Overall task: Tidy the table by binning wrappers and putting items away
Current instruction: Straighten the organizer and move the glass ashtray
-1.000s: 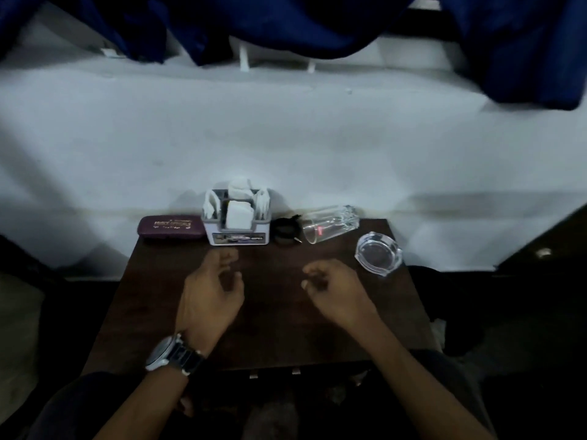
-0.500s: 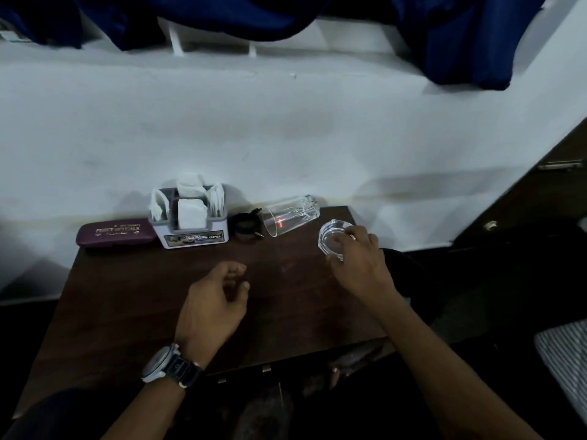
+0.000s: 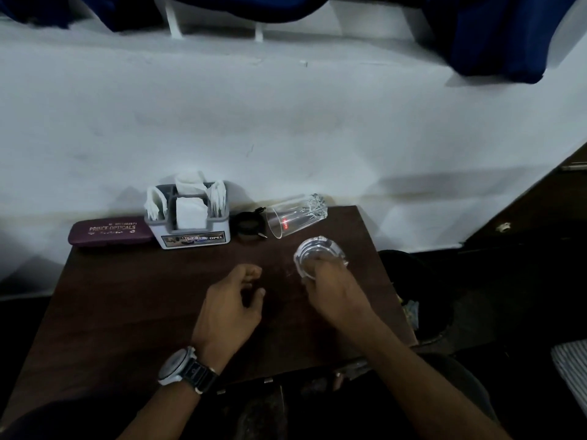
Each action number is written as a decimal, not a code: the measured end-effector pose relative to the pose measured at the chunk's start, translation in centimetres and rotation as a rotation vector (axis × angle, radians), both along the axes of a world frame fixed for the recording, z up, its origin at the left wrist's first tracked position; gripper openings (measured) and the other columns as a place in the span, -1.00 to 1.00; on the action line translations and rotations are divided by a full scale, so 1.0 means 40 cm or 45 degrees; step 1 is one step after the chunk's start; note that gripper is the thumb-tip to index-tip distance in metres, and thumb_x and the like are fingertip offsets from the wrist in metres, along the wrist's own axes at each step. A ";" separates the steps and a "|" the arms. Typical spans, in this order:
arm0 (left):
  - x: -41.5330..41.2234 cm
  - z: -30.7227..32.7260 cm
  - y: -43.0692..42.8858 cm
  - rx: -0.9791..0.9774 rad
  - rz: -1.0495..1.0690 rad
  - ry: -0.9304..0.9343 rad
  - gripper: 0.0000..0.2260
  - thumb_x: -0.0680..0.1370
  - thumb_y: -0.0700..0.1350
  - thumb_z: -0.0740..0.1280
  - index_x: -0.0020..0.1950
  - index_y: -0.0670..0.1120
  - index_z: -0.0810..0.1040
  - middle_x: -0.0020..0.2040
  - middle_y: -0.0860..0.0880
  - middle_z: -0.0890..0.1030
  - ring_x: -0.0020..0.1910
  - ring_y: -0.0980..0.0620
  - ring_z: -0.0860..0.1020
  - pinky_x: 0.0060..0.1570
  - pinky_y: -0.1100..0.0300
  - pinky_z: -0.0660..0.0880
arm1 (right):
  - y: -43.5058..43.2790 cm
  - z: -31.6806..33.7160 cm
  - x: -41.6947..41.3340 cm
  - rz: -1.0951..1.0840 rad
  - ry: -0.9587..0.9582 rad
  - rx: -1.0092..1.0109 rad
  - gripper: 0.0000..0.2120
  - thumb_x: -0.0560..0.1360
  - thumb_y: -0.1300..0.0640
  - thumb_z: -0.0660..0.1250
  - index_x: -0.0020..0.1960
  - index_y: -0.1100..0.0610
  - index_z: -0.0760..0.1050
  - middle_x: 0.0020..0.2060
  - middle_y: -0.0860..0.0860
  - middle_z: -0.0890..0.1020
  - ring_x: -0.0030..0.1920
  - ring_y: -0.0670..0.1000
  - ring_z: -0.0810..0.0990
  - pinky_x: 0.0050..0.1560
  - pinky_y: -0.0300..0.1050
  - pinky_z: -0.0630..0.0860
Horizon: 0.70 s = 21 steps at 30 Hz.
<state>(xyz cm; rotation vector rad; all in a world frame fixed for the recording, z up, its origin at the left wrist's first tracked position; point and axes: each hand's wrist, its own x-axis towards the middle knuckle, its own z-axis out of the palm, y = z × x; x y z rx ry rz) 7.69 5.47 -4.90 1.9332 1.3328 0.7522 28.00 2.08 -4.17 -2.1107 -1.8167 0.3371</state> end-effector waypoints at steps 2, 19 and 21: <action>0.000 -0.001 0.003 -0.007 -0.012 0.005 -0.69 0.48 -0.22 0.51 0.19 0.00 0.59 0.12 0.12 0.70 0.05 0.16 0.68 0.13 0.21 0.60 | 0.002 0.000 -0.035 0.101 0.032 -0.023 -0.86 0.52 0.20 0.36 0.03 0.18 0.65 0.07 0.08 0.65 0.11 0.09 0.60 0.17 -0.08 0.51; 0.017 -0.013 -0.003 -0.023 -0.195 0.003 -0.22 0.36 0.05 0.61 0.49 0.11 0.29 0.39 0.13 0.54 0.37 0.14 0.50 0.35 0.26 0.41 | 0.299 0.108 0.077 0.591 -0.683 -0.099 -0.18 0.47 0.24 0.41 0.62 0.01 0.12 0.54 0.03 0.34 0.51 0.10 0.33 0.34 0.18 0.36; 0.019 -0.013 -0.003 -0.012 -0.197 -0.007 -0.23 0.36 0.04 0.62 0.47 0.10 0.31 0.37 0.13 0.56 0.34 0.16 0.51 0.30 0.37 0.37 | 0.300 0.106 0.080 0.566 -0.666 -0.071 -0.24 0.47 0.19 0.43 0.59 0.05 0.18 0.49 0.03 0.39 0.45 0.11 0.40 0.30 0.21 0.40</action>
